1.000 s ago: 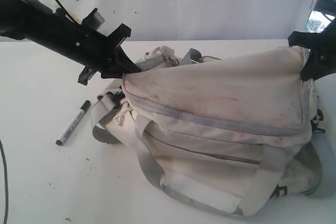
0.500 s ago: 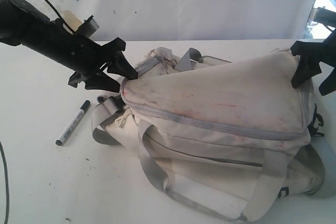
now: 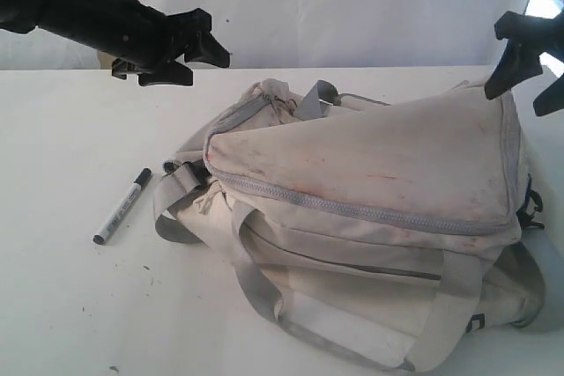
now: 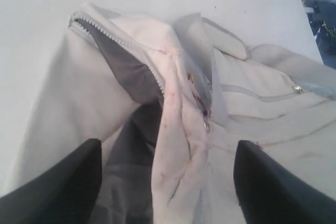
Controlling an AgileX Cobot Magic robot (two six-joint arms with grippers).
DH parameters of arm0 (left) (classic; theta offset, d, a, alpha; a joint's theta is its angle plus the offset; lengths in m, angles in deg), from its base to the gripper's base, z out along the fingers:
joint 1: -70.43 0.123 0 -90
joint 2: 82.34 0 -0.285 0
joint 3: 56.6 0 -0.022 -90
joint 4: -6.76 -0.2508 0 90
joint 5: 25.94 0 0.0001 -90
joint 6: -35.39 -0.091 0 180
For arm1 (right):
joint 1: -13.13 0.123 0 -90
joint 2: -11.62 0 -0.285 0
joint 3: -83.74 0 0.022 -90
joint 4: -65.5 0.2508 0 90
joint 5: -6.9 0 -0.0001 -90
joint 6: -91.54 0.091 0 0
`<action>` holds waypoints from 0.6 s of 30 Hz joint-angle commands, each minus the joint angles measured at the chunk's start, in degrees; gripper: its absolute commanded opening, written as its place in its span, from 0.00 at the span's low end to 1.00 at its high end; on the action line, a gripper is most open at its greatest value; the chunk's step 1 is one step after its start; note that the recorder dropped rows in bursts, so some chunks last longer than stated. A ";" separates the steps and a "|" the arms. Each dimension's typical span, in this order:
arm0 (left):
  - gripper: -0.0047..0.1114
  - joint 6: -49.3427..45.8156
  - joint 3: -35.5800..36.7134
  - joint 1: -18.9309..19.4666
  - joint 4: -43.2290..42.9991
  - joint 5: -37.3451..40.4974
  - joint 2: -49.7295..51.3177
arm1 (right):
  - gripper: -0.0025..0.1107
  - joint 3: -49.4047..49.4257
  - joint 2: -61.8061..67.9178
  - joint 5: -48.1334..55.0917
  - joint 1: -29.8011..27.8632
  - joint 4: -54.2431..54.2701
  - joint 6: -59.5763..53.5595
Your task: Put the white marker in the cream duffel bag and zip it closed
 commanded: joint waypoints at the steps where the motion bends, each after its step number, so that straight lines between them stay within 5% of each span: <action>1: 0.71 -0.35 -2.01 -0.88 -0.84 -1.36 1.22 | 0.53 -0.19 -0.67 -0.53 -0.35 4.62 -0.57; 14: 0.66 1.53 -19.13 -8.00 -23.98 1.80 10.89 | 0.49 -0.19 -0.67 0.11 2.30 4.65 -2.60; 18: 0.66 0.85 -19.87 -9.75 -24.63 2.03 11.37 | 0.49 -0.19 -0.67 -0.23 2.30 3.35 -2.59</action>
